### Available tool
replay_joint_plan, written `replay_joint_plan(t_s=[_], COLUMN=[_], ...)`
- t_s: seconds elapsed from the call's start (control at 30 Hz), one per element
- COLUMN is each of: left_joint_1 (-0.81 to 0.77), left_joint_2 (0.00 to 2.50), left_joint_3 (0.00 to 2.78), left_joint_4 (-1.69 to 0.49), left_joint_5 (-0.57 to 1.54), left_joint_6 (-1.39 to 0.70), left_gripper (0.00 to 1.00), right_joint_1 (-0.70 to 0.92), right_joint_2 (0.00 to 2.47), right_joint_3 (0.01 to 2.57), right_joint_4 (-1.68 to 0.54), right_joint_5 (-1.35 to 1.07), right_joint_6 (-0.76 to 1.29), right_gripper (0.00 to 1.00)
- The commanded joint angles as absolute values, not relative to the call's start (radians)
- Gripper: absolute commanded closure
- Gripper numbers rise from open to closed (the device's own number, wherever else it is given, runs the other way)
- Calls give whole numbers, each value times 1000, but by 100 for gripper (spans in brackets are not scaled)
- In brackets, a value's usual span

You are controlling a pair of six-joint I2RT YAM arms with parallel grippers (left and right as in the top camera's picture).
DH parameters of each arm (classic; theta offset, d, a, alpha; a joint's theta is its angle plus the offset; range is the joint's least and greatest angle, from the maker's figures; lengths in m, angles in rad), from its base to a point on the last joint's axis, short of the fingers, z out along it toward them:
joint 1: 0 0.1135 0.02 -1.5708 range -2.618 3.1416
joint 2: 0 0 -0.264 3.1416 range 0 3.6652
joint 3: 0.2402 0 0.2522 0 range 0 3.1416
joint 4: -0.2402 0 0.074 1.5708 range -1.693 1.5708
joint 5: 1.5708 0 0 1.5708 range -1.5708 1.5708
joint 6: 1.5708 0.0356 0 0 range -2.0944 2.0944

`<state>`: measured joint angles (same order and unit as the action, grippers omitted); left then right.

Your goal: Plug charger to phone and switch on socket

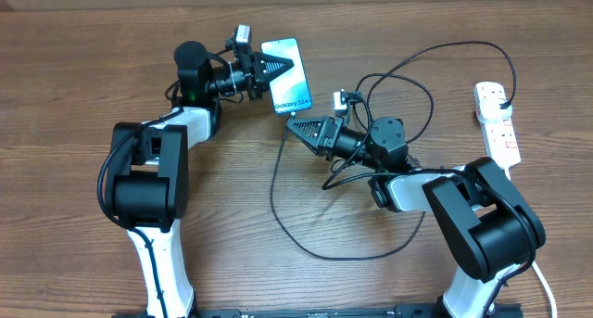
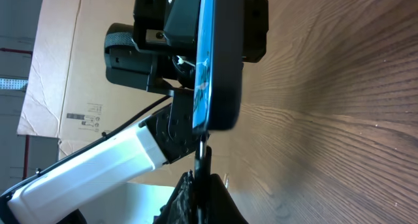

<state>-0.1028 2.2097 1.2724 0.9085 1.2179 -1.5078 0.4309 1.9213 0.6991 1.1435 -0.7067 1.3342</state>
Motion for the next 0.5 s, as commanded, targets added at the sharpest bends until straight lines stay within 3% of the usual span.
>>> replay_joint_plan(t_s=[0.0,0.47], left_joint_1=[-142,-102], left_joint_2=[2194,2194], left_joint_3=[1279,1279], left_joint_4=[913,914], left_joint_5=[1402,1435], left_joint_6=[-1480,-1458], left_gripper=[95,96], right_joint_1=[409,404], right_joint_2=[1913,1913], right_joint_3=[729,729], right_joint_4=[1159,1097], right_joint_5=[-532,-579], right_joint_6=[1309,1254], right_gripper=[96,96])
